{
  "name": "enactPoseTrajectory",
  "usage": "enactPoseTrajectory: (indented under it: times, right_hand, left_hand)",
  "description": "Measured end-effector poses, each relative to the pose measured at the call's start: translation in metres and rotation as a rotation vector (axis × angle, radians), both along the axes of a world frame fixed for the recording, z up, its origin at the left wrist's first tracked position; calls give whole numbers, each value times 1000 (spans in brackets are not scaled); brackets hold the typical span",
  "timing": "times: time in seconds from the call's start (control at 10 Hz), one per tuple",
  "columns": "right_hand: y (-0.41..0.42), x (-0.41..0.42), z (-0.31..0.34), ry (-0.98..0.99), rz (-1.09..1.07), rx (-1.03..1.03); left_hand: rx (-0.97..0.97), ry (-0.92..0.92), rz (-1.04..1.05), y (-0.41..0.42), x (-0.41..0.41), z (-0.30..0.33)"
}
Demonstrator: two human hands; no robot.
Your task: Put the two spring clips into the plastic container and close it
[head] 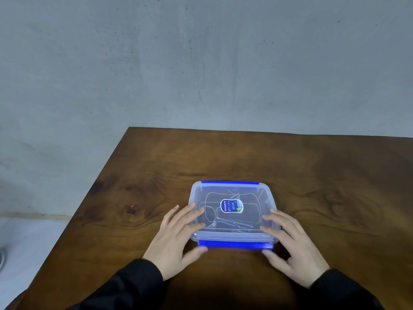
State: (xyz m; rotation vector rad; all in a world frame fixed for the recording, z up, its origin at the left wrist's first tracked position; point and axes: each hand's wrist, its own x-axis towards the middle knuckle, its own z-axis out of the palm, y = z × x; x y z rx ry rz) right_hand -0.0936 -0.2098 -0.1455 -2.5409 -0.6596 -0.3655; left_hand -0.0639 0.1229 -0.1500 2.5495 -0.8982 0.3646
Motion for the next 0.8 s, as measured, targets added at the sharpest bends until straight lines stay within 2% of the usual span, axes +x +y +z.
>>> enactPoseTrajectory:
  times: [0.2, 0.4, 0.6, 0.7, 0.8]
  right_hand:
    - [8, 3, 2, -21, -57, 66]
    - [16, -1, -4, -64, -120, 89]
    - [20, -3, -3, -22, -125, 137]
    - [18, -3, -2, -2, -118, 167]
    - [16, -9, 8, 106, -137, 304]
  left_hand:
    - [-145, 52, 33, -6, -4, -2]
    - [-158, 79, 51, -10, -5, 0]
    - [-152, 85, 74, -10, -6, 0]
    - [-208, 51, 38, -10, -4, 1]
    - [-289, 92, 48, -6, -11, 3]
